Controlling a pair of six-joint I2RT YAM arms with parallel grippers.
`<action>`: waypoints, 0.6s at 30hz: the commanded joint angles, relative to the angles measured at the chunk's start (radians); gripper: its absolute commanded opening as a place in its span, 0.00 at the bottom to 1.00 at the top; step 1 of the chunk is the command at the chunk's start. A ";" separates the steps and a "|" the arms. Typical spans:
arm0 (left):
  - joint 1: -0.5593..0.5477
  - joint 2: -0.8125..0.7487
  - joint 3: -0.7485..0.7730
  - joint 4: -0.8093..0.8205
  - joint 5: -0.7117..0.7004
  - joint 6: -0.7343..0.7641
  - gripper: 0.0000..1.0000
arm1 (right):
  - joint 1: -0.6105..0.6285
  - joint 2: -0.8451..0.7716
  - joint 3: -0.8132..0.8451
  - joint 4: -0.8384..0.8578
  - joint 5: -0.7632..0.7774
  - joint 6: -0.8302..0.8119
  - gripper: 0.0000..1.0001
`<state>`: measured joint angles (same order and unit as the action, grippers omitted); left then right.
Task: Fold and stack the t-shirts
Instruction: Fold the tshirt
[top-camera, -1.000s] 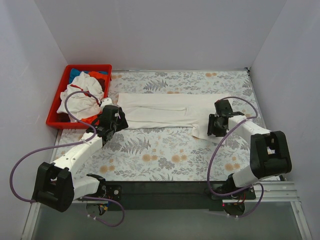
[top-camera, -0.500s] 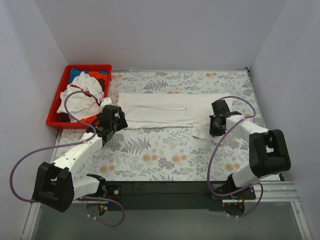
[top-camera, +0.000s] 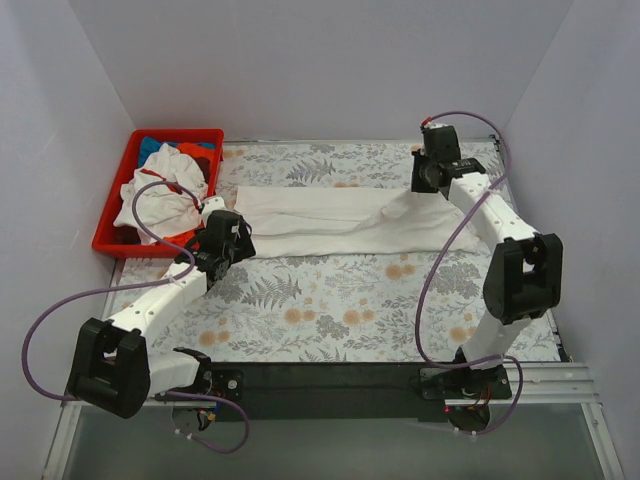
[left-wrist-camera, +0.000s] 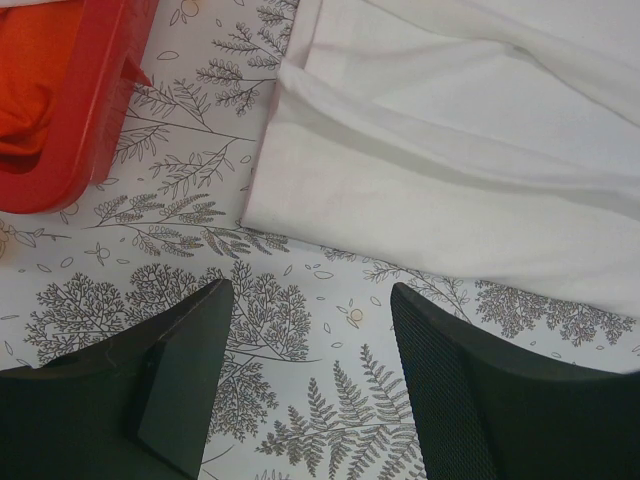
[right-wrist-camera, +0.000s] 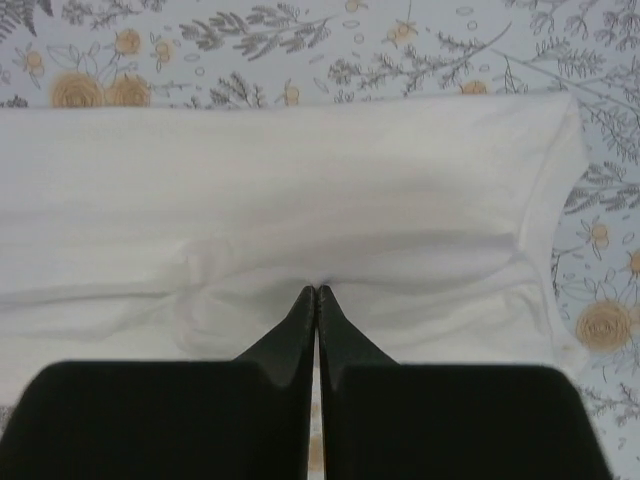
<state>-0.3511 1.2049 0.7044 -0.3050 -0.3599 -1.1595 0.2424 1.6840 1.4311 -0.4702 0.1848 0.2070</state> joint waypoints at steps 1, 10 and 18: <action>-0.003 0.001 0.009 0.018 -0.033 0.009 0.63 | 0.001 0.129 0.135 -0.001 0.024 -0.038 0.01; -0.003 0.031 0.012 0.017 -0.024 0.011 0.63 | -0.021 0.335 0.341 0.004 0.058 -0.043 0.17; -0.002 0.059 0.030 0.004 0.005 -0.032 0.62 | -0.113 0.287 0.258 -0.001 0.006 0.034 0.39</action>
<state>-0.3508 1.2469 0.7048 -0.3054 -0.3588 -1.1694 0.1772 2.0430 1.7195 -0.4759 0.2119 0.2031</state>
